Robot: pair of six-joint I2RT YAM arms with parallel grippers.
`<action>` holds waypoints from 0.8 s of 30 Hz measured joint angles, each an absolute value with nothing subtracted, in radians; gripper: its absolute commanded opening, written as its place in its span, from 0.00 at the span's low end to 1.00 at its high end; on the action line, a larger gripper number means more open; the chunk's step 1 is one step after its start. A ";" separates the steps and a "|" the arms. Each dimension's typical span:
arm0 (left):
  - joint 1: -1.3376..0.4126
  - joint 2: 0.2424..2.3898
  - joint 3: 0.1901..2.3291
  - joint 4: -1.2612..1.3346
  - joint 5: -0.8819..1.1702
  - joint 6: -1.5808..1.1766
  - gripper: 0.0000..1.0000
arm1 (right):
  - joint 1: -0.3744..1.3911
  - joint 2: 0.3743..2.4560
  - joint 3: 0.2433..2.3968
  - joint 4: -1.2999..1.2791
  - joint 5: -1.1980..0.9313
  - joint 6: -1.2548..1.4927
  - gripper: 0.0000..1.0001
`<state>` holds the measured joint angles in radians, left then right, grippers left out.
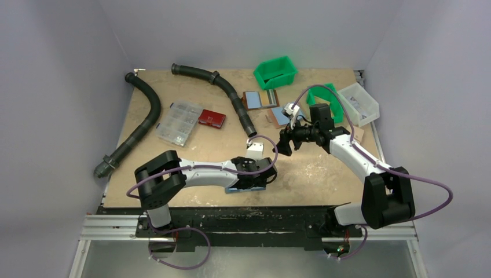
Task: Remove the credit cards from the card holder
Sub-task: Remove the credit card from the card holder.
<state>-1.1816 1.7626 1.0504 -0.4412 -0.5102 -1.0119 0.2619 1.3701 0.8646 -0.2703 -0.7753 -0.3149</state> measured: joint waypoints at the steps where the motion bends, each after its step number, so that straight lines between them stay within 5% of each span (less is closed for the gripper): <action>1: -1.182 1.765 1.053 -0.442 -0.511 -1.012 0.60 | 0.262 1.370 0.865 -0.270 -0.775 -0.315 0.75; 16: -1.163 1.737 1.003 -0.388 -0.531 -1.010 0.22 | 0.268 1.381 0.866 -0.278 -0.776 -0.316 0.75; 21: -1.096 1.649 0.876 -0.262 -0.435 -1.005 0.02 | 0.293 1.402 0.870 -0.292 -0.782 -0.333 0.75; 24: -1.063 1.614 0.826 -0.208 -0.393 -1.002 0.00 | 0.322 1.423 0.877 -0.313 -0.796 -0.368 0.74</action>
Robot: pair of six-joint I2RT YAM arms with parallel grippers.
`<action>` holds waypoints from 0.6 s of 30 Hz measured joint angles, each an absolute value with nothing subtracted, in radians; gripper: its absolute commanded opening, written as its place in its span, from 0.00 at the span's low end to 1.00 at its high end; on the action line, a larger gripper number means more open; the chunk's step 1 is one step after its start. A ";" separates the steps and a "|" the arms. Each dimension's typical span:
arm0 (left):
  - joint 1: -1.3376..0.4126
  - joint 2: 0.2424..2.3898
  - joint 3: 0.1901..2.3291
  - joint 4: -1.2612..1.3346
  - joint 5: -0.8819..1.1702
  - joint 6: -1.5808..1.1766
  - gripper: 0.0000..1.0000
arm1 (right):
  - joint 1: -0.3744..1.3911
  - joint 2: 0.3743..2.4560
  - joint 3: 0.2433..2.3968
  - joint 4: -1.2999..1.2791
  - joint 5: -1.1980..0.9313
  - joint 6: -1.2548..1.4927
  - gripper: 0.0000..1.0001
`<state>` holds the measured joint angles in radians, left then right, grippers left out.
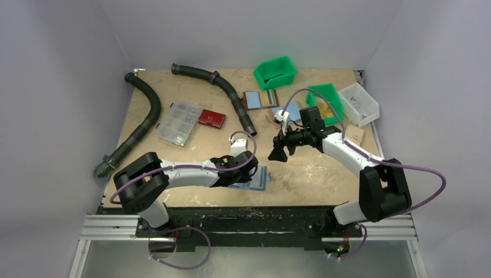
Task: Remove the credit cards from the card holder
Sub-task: Remove the credit card from the card holder.
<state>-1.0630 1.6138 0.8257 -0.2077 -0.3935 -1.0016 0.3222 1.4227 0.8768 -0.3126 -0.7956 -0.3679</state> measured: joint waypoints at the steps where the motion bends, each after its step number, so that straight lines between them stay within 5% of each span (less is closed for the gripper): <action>1: -1.055 1.607 0.815 -0.196 -0.383 -1.002 0.00 | 0.337 1.430 0.878 -0.323 -0.799 -0.386 0.74; 10: -1.023 1.572 0.749 -0.112 -0.333 -1.002 0.00 | 0.479 1.500 0.880 -0.360 -0.771 -0.503 0.63; 18: -1.000 1.544 0.683 -0.017 -0.287 -1.002 0.00 | 0.505 1.614 0.892 -0.305 -0.735 -0.382 0.66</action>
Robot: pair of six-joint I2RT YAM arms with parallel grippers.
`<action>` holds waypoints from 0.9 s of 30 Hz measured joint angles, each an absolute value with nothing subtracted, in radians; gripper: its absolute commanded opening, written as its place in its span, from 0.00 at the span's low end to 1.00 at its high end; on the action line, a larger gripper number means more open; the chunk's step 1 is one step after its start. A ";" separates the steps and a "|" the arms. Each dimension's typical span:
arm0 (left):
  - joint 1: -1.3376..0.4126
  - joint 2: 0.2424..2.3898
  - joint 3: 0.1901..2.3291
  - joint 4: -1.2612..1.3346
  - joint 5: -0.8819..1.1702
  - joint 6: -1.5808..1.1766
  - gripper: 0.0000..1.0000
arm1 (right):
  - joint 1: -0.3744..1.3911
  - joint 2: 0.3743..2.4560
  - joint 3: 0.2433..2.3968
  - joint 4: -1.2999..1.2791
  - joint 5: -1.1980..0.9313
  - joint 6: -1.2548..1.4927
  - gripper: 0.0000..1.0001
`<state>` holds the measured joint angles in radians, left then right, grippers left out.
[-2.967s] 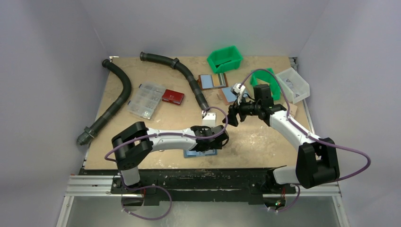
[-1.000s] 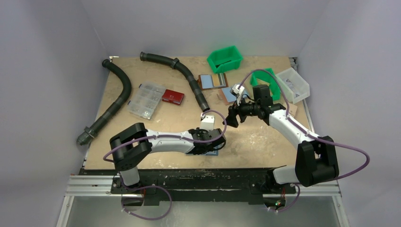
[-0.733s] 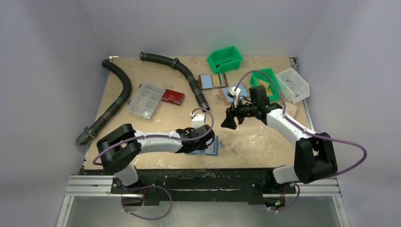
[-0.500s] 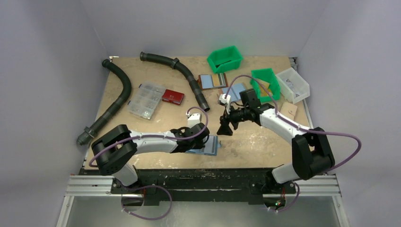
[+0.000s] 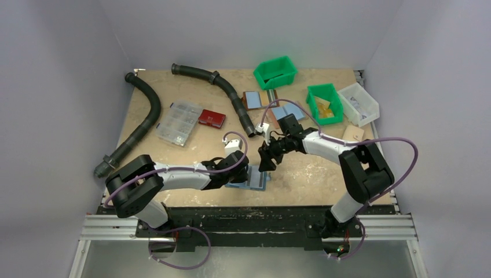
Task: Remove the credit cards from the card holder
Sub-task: Remove the credit card from the card holder.
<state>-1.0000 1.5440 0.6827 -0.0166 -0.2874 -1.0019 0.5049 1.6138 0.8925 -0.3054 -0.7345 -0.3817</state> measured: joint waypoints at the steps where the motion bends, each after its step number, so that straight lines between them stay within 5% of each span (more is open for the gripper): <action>1: -0.999 1.542 0.677 -0.007 -0.285 -1.002 0.00 | 0.506 1.631 0.901 -0.302 -0.728 -0.362 0.66; 16: -0.982 1.527 0.633 0.064 -0.253 -1.002 0.00 | 0.511 1.740 0.959 -0.251 -0.741 -0.134 0.64; 27: -0.981 1.523 0.624 0.077 -0.249 -1.003 0.00 | 0.512 1.748 0.978 -0.268 -0.717 -0.112 0.48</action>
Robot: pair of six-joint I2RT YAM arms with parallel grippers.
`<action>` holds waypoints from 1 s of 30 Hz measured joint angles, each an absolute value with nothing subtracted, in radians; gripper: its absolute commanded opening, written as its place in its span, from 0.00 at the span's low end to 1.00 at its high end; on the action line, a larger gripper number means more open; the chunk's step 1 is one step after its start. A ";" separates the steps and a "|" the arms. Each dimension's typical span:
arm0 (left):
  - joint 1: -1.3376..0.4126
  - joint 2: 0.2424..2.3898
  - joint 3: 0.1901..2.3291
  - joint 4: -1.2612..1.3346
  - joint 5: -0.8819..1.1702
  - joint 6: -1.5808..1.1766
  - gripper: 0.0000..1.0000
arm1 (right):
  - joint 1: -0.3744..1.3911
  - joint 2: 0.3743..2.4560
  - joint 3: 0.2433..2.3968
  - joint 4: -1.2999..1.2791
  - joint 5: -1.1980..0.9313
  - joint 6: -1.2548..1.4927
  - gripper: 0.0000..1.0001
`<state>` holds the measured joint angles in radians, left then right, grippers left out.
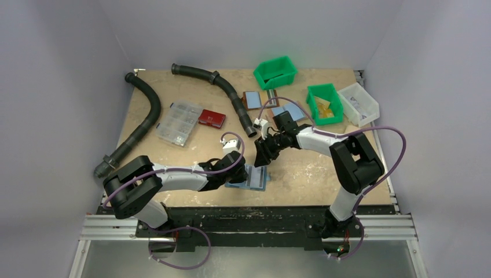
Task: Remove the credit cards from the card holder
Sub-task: Remove the credit card from the card holder.
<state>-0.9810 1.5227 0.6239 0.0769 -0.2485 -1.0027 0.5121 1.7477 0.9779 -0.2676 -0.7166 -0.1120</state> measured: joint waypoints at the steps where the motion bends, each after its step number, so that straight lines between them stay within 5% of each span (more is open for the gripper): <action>1: -0.981 1.522 0.624 0.078 -0.249 -1.002 0.00 | 0.514 1.748 0.980 -0.271 -0.717 -0.112 0.48; 12: -0.977 1.518 0.616 0.086 -0.242 -1.003 0.00 | 0.525 1.781 0.992 -0.293 -0.684 -0.115 0.47; 23: -0.976 1.515 0.608 0.096 -0.241 -1.007 0.00 | 0.532 1.786 1.010 -0.323 -0.685 -0.134 0.26; 30: -0.976 1.506 0.602 0.092 -0.242 -1.008 0.00 | 0.532 1.786 1.019 -0.331 -0.725 -0.140 0.23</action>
<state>-0.9764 1.5059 0.6018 0.0917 -0.2417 -1.0080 0.5316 1.7859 1.0195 -0.3305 -0.7254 -0.1402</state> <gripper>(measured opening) 0.027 0.234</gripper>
